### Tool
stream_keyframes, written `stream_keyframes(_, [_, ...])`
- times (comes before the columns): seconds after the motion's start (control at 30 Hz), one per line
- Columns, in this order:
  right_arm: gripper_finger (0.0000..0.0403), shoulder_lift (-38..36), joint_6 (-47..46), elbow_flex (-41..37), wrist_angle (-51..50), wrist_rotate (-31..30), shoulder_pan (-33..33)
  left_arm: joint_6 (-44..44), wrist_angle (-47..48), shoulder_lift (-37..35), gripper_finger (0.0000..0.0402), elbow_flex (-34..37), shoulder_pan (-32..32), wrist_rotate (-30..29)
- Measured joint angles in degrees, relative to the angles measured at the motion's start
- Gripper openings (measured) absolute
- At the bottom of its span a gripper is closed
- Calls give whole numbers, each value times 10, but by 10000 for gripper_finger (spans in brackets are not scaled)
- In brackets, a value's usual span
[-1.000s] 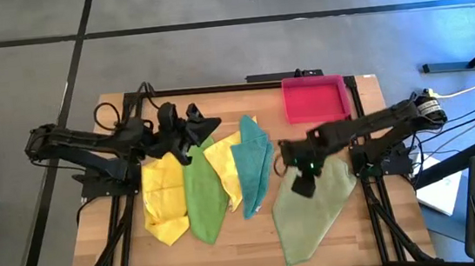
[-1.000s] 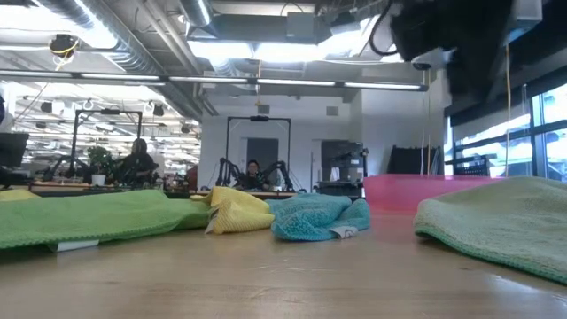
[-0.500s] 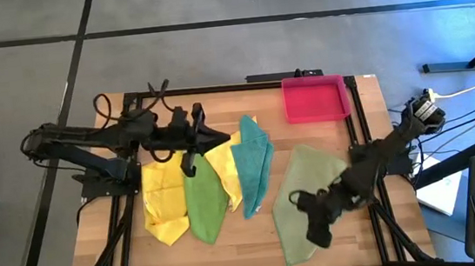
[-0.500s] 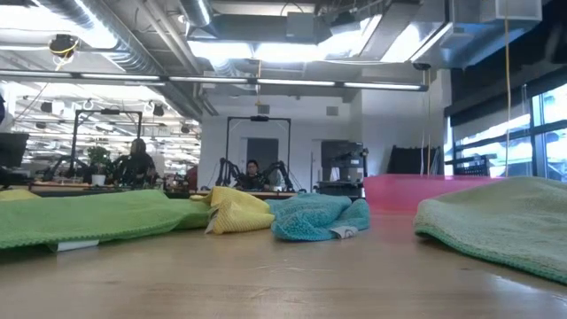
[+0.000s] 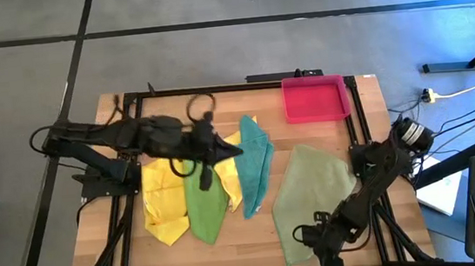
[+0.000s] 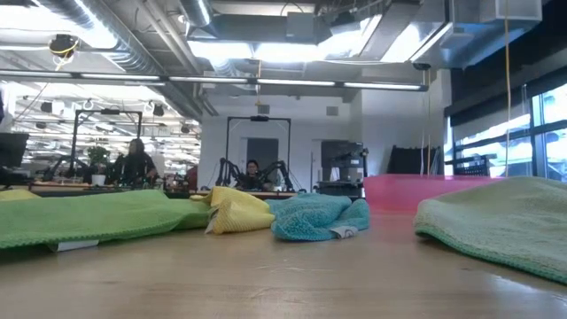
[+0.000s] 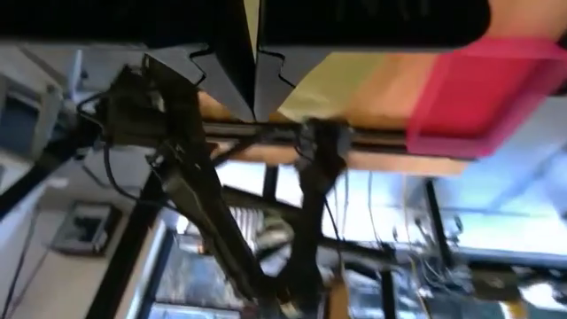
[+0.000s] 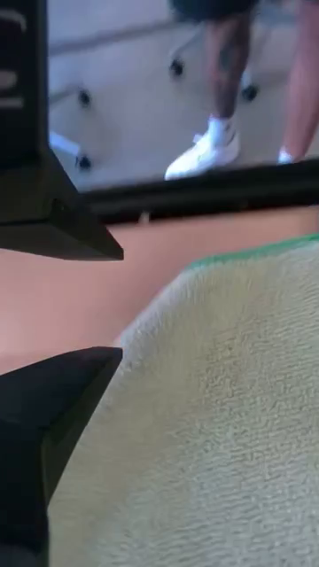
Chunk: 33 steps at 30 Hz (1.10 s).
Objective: Fold microfiber towels
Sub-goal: Fold the light green towel
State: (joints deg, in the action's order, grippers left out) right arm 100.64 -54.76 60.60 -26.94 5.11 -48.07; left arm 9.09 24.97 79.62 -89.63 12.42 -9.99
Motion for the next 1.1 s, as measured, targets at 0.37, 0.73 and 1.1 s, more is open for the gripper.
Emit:
stream_keyframes(0.37, [165,56,125,3,-3,-53,0,73,12,44,0,-24,52,0])
stream_keyframes(0.73, [13,30,149,14,-49,-41,30,73,68,39,0,-24,73,-36])
stream_keyframes(1.1, [4,-95,183,14,-89,-101,135,60,123,36,0,-24,65,-42])
